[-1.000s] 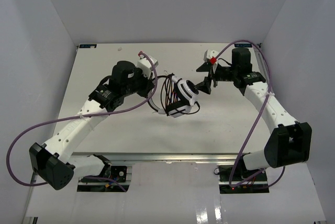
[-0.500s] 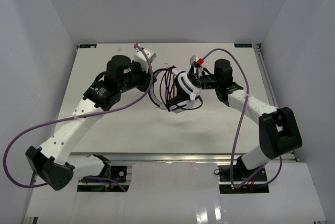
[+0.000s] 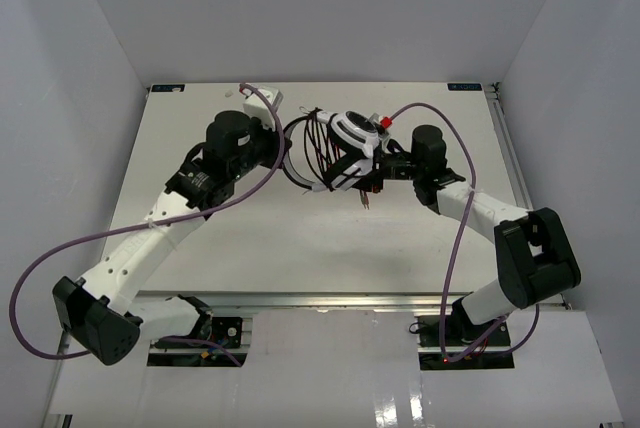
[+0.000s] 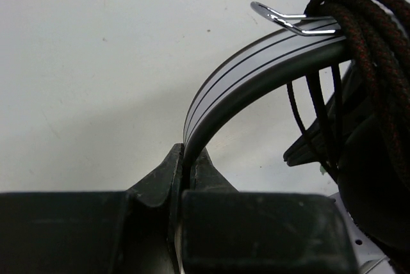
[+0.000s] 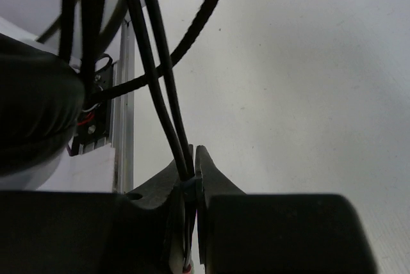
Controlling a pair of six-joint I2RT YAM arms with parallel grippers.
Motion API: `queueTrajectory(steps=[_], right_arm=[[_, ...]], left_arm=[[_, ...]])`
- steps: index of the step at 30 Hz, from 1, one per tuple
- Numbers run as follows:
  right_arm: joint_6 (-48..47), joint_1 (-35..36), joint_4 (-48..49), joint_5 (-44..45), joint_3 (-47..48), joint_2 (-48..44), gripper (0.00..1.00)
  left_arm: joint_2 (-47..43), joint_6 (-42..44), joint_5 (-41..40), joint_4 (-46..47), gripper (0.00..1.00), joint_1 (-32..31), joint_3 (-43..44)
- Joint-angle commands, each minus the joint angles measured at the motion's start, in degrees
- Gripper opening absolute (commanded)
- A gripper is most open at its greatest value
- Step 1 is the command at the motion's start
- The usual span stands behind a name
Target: Wrap the headphones
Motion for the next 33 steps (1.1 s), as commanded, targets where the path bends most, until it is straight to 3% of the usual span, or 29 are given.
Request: queueTrajectory(steps=[1, 4, 14, 19, 26, 30, 33], right_arm=[[2.1, 0.0, -0.5, 4.2, -1.1, 0.3, 0.08], [4.7, 0.0, -0.1, 3.9, -1.0, 3.6, 0.08], [23.4, -0.3, 9.0, -3.9, 9.9, 27.6, 0.08], [25.8, -0.4, 10.2, -3.7, 12.4, 33.4, 0.08], [26.6, -1.3, 9.7, -1.5, 12.5, 36.6, 0.09], [25.5, -1.5, 7.7, -1.3, 14.3, 38.2, 0.14], [23.8, -1.5, 5.2, -0.9, 15.5, 38.7, 0.28]], left_arm=[[-1.4, -15.2, -6.4, 11.1, 0.00, 1.1, -9.1], [-0.2, -20.1, -7.2, 14.1, 0.00, 1.3, -13.3], [11.8, -37.6, -5.0, 23.3, 0.00, 3.1, -22.7], [16.2, -42.8, -3.9, 25.0, 0.00, 5.4, -23.2], [21.0, -47.4, -1.0, 23.1, 0.00, 9.3, -21.4], [26.4, -49.4, -0.3, 15.0, 0.00, 9.8, -15.8], [30.2, -50.4, -0.3, 10.0, 0.00, 9.8, -11.9]])
